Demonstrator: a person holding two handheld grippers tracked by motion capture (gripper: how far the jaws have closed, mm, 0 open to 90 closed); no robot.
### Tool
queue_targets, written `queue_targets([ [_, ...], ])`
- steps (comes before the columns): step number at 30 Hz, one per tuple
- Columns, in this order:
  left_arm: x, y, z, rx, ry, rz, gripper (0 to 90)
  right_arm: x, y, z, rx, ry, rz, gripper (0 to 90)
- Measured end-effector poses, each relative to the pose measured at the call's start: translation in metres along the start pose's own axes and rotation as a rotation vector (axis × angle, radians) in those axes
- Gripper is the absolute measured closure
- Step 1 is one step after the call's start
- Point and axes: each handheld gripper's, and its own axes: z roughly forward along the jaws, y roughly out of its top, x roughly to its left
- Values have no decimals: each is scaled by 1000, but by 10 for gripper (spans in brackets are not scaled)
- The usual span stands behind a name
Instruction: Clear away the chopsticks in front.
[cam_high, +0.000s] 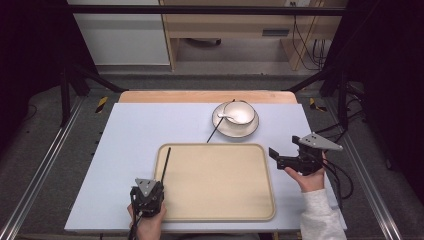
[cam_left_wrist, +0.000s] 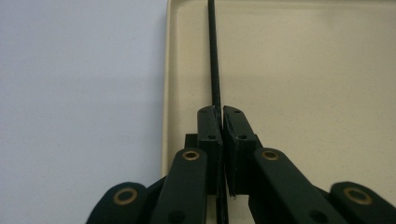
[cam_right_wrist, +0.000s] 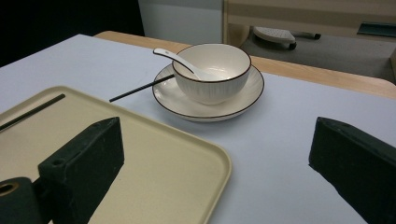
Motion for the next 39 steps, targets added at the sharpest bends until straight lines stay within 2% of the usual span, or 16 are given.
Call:
queue_targets([
  [9,0,2,0,7,-7,8,854,0,0,1,5,3,-1,33],
  [16,0,8,-5,-31,-33,21,809,-1,0,-1,-3,-2,1,32],
  [20,1,21,-9,-76,-54,37,766,-1,1,-3,-7,-5,6,31],
  [22,3,30,-10,-100,-87,40,724,-2,1,-3,-11,-5,5,31],
  [23,3,34,-11,-107,-89,47,703,-2,1,-4,-12,-5,5,31],
  [27,3,50,-10,-131,-147,80,624,-2,1,-4,-11,-7,3,29],
  [31,-2,68,-7,-160,-211,117,551,-3,1,-4,-12,-9,1,29],
  [32,-6,76,-4,-171,-231,140,512,-3,1,-4,-14,-9,2,28],
  [33,-6,76,-4,-171,-231,140,494,-3,1,-4,-13,-9,2,28],
  [36,-10,89,1,-178,-271,178,470,-3,1,-4,-14,-9,2,26],
  [39,-14,103,7,-184,-300,196,420,-3,2,-5,-16,-9,7,26],
])
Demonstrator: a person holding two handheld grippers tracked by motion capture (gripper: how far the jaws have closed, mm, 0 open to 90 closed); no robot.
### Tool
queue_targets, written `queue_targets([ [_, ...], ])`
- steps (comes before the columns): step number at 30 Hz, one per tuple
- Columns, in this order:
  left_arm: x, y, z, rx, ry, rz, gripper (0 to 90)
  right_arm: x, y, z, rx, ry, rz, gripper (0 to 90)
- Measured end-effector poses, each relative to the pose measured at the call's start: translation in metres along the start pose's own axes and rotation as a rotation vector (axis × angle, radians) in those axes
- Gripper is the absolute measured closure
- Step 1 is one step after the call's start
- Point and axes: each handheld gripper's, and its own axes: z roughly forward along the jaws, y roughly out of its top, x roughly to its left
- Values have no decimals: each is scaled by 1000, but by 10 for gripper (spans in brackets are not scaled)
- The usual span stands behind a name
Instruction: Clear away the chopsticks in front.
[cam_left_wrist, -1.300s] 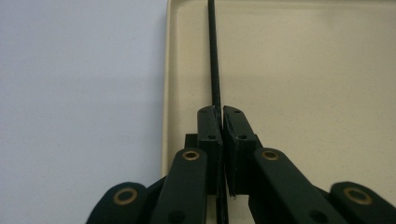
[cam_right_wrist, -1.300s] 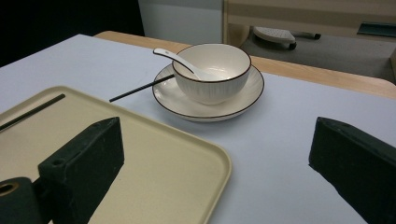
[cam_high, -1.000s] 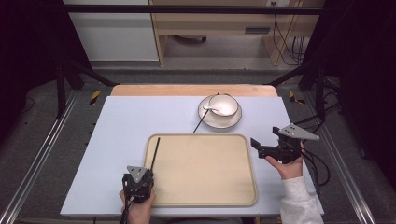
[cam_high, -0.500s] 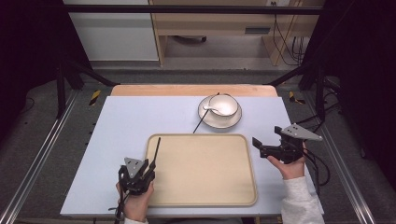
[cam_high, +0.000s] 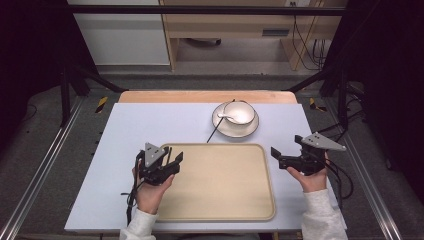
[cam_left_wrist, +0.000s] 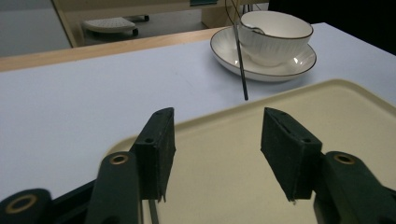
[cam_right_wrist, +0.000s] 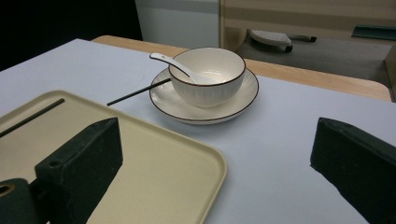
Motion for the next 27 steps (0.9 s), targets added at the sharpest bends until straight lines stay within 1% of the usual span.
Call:
queue_targets([
  [1,1,4,4,-1,-17,0,405,0,0,0,1,0,-4,26],
  [3,2,13,12,8,-34,10,359,-1,0,-1,-3,-1,0,26],
  [5,2,21,20,14,-59,20,347,-1,0,-1,-5,-1,1,26],
  [6,1,25,25,15,-61,26,337,-1,0,-1,-4,-2,1,26],
  [7,1,28,29,23,-59,42,321,-1,0,-1,-4,-3,2,26],
  [9,-1,35,38,33,-73,68,302,-1,0,-1,-5,-2,2,26],
  [11,-2,42,49,45,-92,80,286,-1,1,-1,-5,-2,3,26],
  [12,-3,45,52,42,-97,76,284,-1,1,-1,-6,-3,3,26],
  [13,-3,48,57,50,-105,89,281,-1,1,-1,-7,-2,4,26],
  [15,-5,55,65,63,-104,121,275,-2,1,-2,-8,-2,1,26],
  [16,-7,58,70,63,-104,123,272,-2,1,-2,-8,-2,1,27],
  [18,-9,63,78,73,-106,144,271,-2,1,-2,-9,-2,3,26],
  [21,-11,69,89,89,-114,161,271,-2,1,-2,-8,0,2,26],
  [23,-13,72,97,97,-115,180,271,-2,1,-3,-9,0,1,26],
  [27,-16,78,110,114,-125,191,269,-2,1,-2,-10,1,-1,26],
])
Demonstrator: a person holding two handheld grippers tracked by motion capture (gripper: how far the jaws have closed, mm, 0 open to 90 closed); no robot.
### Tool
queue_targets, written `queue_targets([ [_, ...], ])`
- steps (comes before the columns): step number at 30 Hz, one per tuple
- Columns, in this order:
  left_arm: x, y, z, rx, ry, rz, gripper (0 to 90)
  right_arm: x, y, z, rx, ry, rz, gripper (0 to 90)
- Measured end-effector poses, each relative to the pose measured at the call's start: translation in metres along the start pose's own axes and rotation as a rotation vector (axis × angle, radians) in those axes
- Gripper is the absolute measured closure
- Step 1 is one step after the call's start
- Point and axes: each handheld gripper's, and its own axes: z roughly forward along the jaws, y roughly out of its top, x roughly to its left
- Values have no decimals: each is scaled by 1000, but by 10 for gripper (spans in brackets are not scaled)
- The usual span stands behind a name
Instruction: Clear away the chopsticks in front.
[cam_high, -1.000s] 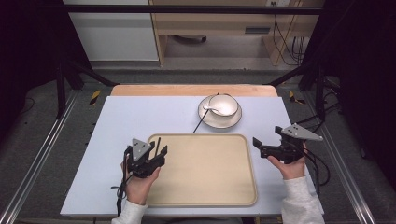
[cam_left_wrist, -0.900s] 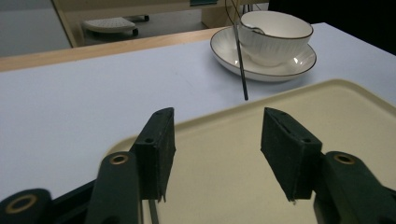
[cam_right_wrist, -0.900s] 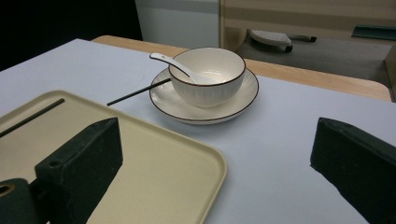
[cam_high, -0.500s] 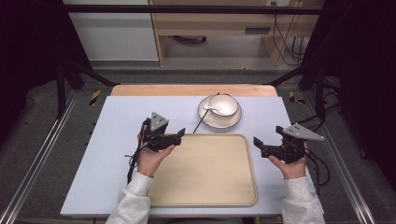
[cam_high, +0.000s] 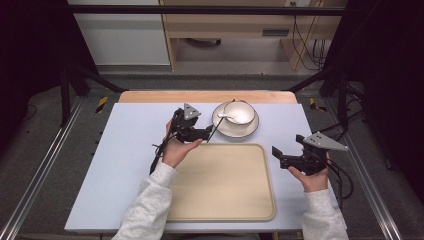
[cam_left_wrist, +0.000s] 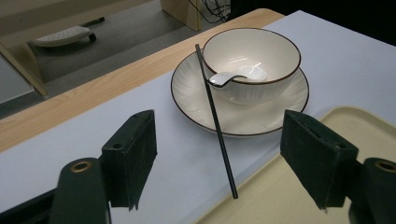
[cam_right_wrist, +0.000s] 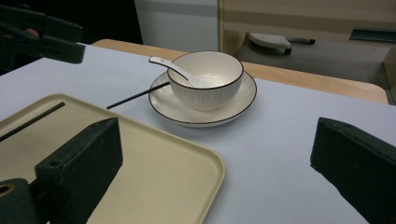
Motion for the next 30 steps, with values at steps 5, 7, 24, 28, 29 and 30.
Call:
queue_targets([
  [5,-3,2,20,48,-2,37,274,1,0,1,1,-2,2,27],
  [7,-5,2,29,72,2,53,278,0,0,1,0,-1,4,27],
  [24,-7,4,89,176,-10,39,450,-2,1,-2,-11,0,8,32],
  [28,-6,0,101,186,3,18,525,-2,1,-2,-11,3,7,33],
  [29,-4,-2,105,199,4,7,537,-2,1,-2,-9,3,8,33],
  [30,-3,-3,107,209,2,8,557,-1,1,-2,-9,4,8,33],
])
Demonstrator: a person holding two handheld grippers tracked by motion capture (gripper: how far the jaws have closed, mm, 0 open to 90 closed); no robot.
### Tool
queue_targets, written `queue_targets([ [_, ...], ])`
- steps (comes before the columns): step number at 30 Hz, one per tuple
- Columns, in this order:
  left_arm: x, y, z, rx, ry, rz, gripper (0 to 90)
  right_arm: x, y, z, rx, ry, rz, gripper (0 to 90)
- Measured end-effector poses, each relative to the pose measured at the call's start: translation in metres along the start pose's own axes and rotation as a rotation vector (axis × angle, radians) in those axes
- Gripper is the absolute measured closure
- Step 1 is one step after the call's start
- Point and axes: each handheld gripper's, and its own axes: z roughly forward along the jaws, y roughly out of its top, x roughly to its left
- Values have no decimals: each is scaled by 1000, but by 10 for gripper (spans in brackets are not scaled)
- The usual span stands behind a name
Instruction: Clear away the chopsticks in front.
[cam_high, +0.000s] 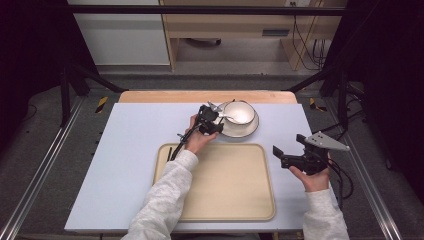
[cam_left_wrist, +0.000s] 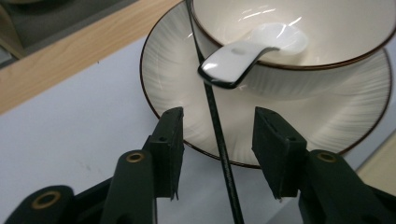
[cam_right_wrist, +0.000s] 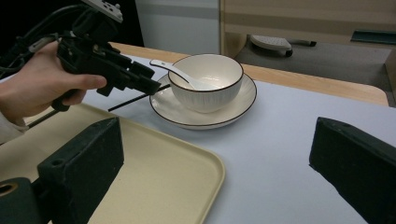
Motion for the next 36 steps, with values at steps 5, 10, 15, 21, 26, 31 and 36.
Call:
queue_targets([
  [5,1,1,7,4,18,-19,606,-1,0,-1,-3,0,-2,33],
  [10,1,8,6,-29,1,-14,671,-2,0,-1,-3,-2,4,33],
  [15,0,10,10,-17,2,-20,715,-2,0,-1,-6,1,3,34],
  [21,2,6,16,7,0,-29,764,-1,0,0,0,3,-2,34],
  [26,1,5,20,11,-14,-27,813,-2,0,0,1,2,-2,34],
  [31,2,5,20,13,-4,-41,828,-2,0,0,0,1,-1,35],
  [36,3,5,20,15,16,-63,855,-1,-1,0,2,4,-5,35],
])
